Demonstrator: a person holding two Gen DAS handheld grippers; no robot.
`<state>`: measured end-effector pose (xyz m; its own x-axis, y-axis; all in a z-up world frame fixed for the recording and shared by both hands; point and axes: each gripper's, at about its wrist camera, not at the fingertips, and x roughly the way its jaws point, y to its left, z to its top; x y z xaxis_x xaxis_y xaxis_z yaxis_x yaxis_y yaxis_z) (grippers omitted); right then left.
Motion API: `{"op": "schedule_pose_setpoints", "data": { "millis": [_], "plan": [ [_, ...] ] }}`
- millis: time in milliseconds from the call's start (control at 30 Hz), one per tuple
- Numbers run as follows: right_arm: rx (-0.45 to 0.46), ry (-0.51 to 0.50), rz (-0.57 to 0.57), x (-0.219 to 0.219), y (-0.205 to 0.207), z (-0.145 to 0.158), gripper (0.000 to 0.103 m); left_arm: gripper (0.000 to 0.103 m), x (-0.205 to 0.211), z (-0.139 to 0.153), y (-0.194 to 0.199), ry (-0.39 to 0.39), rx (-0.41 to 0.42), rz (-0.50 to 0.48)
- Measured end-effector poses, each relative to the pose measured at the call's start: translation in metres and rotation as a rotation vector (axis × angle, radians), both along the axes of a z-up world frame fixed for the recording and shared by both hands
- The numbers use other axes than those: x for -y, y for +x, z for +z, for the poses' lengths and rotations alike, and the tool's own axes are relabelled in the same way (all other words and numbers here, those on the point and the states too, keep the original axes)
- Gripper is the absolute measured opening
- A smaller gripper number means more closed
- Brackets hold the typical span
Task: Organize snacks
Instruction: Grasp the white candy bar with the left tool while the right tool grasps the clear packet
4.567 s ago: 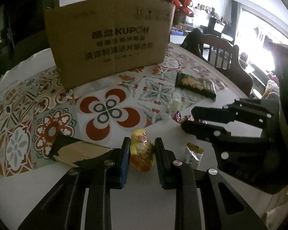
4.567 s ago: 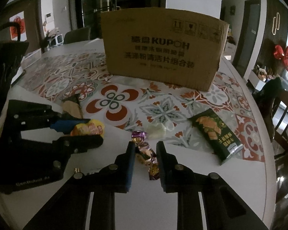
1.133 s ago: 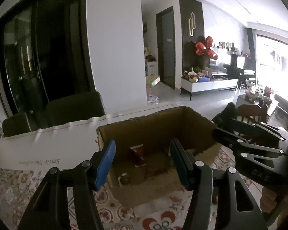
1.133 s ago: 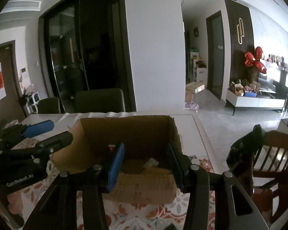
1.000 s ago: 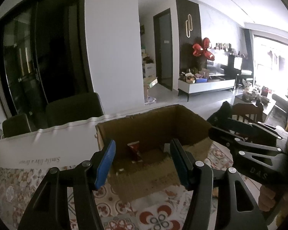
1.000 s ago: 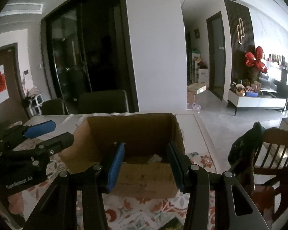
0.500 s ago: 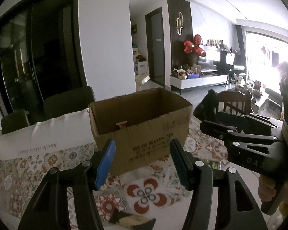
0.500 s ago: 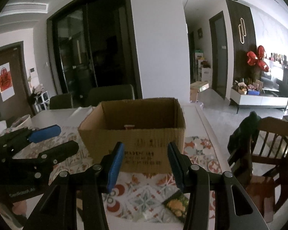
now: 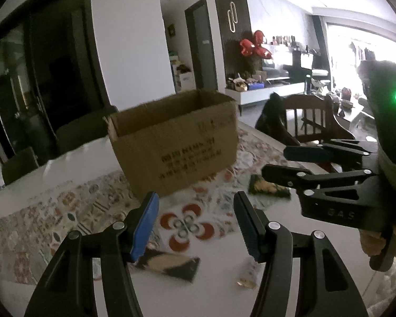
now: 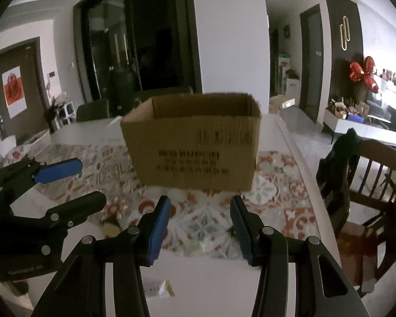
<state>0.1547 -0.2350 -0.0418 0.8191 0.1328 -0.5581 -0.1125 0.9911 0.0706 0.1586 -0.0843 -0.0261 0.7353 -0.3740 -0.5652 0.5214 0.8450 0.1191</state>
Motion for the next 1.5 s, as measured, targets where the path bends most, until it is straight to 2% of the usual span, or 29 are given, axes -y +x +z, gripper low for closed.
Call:
{"op": "schedule_pose_setpoints", "data": {
  "millis": [300,700,1033,1200,1233,1267,1500],
  "plan": [
    [-0.064,-0.009,0.035,-0.005,-0.015,-0.022,0.048,0.058,0.006,-0.028,-0.018,0.014,-0.090,-0.041],
    [-0.183,0.005,0.034,0.000,-0.011,-0.065,0.048,0.055,0.026,-0.079,-0.027,0.055,-0.226,-0.113],
    [-0.240,0.027,0.030,0.003,-0.002,-0.088,0.048,0.045,0.035,-0.105,-0.015,0.047,-0.321,-0.128],
    [-0.251,0.033,0.042,0.002,0.005,-0.093,0.048,0.032,0.036,-0.110,-0.009,0.040,-0.334,-0.118],
    [-0.252,0.032,0.044,0.001,0.007,-0.093,0.048,0.023,0.036,-0.109,-0.009,0.035,-0.334,-0.120],
    [-0.254,0.033,0.045,0.001,0.008,-0.094,0.048,0.020,0.036,-0.110,-0.008,0.034,-0.329,-0.120],
    [-0.243,0.034,0.052,-0.002,0.019,-0.094,0.048,0.019,0.027,-0.098,-0.003,-0.001,-0.294,-0.075]
  ]
}}
